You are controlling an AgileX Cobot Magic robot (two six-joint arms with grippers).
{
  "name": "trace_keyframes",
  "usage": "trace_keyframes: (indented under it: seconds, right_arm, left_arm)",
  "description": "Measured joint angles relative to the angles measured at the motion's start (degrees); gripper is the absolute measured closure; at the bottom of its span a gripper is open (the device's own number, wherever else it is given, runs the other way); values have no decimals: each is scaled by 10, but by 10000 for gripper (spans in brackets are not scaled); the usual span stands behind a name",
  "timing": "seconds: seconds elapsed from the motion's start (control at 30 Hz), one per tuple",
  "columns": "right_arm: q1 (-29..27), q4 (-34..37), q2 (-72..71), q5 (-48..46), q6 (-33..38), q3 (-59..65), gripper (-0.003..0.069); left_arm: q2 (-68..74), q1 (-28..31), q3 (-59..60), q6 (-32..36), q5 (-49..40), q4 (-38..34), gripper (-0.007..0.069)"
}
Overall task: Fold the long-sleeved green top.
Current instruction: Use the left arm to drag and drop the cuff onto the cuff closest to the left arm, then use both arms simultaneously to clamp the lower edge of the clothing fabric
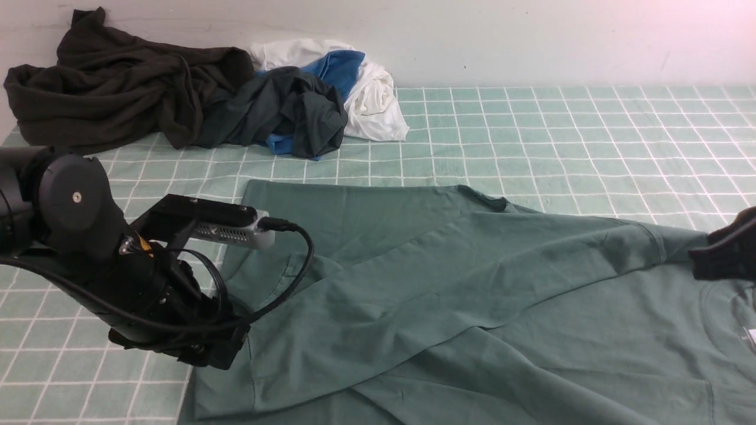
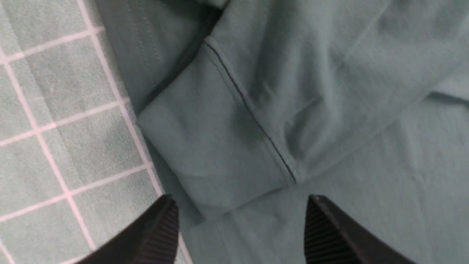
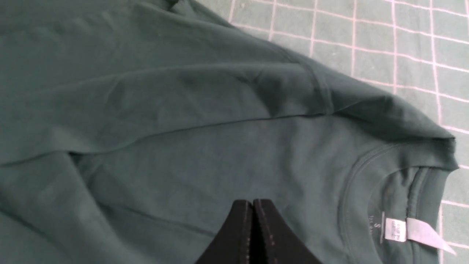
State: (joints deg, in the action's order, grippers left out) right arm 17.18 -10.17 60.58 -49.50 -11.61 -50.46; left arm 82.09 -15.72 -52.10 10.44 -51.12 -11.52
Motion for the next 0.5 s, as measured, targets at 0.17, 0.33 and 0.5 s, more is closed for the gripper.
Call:
trace_keyframes:
  seconds: [0.17,0.33,0.5]
  right_arm:
    - [73,54,-46,-86,64,0,673]
    - [122,106,-79,-173,107,0,673]
    - [126,117,-86,-186,116,0,673]
  left_arm:
    - [-50,-76,0,82,-107,37,132]
    - [-57,-172,74,151,-127,42,149]
    - [-57,-238,174,240,-53,44,164]
